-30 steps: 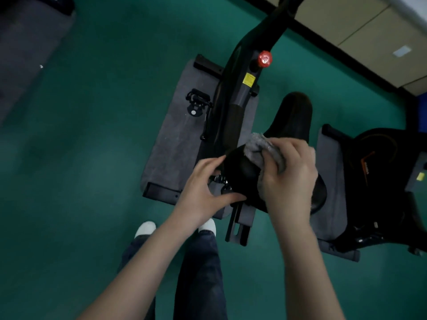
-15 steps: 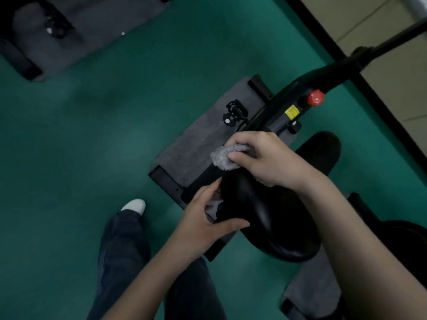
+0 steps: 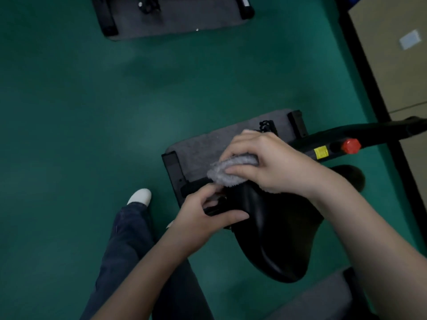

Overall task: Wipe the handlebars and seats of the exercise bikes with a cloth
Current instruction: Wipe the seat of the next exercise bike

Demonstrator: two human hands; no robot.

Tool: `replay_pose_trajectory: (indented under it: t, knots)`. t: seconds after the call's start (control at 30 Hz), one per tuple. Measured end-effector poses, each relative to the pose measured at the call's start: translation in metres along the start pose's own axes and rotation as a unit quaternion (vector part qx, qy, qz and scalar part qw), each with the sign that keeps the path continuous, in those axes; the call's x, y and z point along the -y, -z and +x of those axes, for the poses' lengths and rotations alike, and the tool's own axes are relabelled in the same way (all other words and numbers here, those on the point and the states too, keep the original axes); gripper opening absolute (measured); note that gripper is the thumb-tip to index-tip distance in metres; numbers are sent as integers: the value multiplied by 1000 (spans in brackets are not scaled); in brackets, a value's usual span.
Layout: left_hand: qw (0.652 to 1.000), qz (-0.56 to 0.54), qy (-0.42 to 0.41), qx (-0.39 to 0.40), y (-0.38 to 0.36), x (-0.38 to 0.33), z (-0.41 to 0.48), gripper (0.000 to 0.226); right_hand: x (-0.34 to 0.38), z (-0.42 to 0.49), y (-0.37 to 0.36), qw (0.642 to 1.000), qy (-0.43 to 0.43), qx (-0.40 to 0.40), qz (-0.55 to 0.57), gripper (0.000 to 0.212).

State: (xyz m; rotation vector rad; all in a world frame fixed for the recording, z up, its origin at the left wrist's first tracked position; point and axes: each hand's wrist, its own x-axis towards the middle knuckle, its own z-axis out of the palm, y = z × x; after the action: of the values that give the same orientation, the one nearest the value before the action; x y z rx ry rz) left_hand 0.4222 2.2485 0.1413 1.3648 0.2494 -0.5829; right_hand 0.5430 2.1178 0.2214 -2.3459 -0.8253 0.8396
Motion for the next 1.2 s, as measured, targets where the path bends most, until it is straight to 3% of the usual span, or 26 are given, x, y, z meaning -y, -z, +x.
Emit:
replay_pose_trajectory:
  t: [0.17, 0.23, 0.33, 0.43, 0.53, 0.73, 0.8, 0.97, 1.2]
  knots:
    - [1000, -22, -7, 5, 0, 5, 0, 76, -21, 25, 5, 992, -120, 45, 12, 5]
    - [1000, -23, -20, 6, -1, 2, 0, 67, -27, 16, 8, 990, -138, 14, 36, 5]
    - [999, -21, -33, 10, 0, -1, -1, 55, -20, 0, 4, 994, -83, -42, 58, 4]
    - [999, -21, -36, 5, -1, -2, 1, 45, -13, 4, 3, 998, -49, -12, 46, 7]
    - [999, -21, -50, 5, 0, -2, 2, 45, -20, 16, 4, 992, -115, 16, 47, 3]
    - [998, 21, -54, 18, 4, -10, 1, 51, -41, -6, 4, 970, -221, -57, 89, 23]
    - [998, 34, -53, 19, 6, -14, 1, 48, -45, -19, 3, 961, -256, -79, 70, 31]
    - [996, 72, -47, 32, 10, -21, 1, 46, -43, -39, 4, 947, -310, -80, -17, 22]
    - [991, 119, -38, 52, 11, -28, -2, 42, -25, -80, -17, 939, -232, -220, -129, 16]
